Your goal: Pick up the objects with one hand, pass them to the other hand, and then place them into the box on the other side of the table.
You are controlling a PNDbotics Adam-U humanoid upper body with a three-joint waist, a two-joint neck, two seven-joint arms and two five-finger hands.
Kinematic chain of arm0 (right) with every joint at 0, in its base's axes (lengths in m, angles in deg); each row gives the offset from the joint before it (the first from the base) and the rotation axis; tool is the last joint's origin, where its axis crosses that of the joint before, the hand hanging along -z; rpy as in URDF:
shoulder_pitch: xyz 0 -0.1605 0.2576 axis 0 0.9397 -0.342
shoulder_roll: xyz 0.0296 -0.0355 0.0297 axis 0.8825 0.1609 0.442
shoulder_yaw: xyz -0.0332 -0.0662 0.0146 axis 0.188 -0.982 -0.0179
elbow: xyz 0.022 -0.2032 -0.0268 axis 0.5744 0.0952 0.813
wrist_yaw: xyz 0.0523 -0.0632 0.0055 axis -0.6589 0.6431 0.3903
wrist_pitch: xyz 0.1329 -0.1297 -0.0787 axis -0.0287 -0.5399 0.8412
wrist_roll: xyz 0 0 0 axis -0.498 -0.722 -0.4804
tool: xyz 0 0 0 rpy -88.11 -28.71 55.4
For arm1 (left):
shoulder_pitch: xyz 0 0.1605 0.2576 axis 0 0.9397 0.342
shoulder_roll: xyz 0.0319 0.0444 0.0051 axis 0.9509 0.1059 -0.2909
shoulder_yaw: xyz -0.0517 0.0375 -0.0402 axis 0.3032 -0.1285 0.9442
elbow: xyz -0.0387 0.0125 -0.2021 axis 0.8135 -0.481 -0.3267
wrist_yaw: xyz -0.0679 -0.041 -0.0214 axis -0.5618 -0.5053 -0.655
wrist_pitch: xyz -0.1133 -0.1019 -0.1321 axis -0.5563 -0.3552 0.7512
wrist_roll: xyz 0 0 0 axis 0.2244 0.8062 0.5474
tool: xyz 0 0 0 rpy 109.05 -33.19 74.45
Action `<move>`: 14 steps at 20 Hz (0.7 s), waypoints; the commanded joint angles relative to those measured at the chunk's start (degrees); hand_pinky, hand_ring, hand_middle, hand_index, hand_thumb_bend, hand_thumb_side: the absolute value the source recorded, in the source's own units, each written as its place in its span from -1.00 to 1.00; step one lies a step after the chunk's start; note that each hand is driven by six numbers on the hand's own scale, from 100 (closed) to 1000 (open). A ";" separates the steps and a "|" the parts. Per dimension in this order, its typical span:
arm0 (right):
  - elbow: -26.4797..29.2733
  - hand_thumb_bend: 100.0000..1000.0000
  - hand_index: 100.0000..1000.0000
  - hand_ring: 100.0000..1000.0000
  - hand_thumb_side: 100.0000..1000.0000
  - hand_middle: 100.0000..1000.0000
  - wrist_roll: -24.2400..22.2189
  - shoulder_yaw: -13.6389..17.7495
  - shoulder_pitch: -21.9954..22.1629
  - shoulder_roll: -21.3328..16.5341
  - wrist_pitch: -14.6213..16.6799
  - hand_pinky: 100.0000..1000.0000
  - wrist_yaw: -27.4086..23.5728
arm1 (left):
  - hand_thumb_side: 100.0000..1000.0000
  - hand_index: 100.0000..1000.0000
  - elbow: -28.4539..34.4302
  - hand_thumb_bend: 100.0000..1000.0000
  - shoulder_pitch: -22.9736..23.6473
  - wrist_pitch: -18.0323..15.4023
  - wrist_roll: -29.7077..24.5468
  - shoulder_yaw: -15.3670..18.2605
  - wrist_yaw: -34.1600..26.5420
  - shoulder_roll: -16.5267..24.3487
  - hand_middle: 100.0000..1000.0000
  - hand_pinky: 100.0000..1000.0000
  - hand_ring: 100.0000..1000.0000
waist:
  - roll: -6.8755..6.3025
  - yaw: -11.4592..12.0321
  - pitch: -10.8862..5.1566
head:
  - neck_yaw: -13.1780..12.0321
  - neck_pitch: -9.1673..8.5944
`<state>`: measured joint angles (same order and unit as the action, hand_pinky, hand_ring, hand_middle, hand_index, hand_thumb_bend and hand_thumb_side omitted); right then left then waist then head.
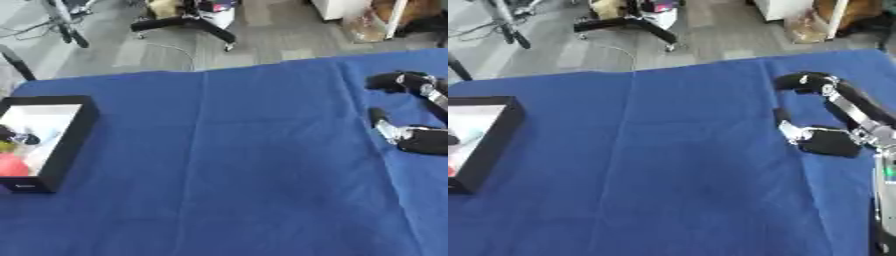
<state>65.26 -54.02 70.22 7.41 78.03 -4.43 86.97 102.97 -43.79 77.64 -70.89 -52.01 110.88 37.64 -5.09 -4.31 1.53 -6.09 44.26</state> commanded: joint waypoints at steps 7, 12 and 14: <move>1.03 -1.00 0.64 0.64 -0.34 0.44 1.10 0.88 -0.71 -0.54 0.00 0.65 -1.09 | 0.16 0.79 23.65 0.46 2.54 -1.04 17.45 6.66 -15.42 -1.65 0.56 0.65 0.50 | 0.73 0.77 -0.52 | 1.28 -0.14; 1.22 -1.00 0.64 0.64 -0.40 0.45 4.71 1.34 -0.40 0.05 -0.34 0.63 -3.54 | 0.15 0.74 41.73 0.29 5.01 -4.22 29.73 5.85 -29.52 -10.66 0.50 0.60 0.45 | 2.25 1.10 0.20 | 6.02 -0.14; 1.16 -1.00 0.65 0.63 -0.44 0.46 6.57 1.40 -0.18 0.26 -0.48 0.62 -4.94 | 0.13 0.72 45.58 0.22 5.49 -5.25 32.15 4.79 -32.18 -14.46 0.49 0.59 0.44 | 3.04 0.87 0.54 | 7.94 -0.14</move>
<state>65.30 -48.58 71.28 7.76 78.50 -4.85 82.99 144.97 -37.78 73.03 -40.68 -47.12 80.94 24.04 -2.69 -3.47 1.67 0.72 44.26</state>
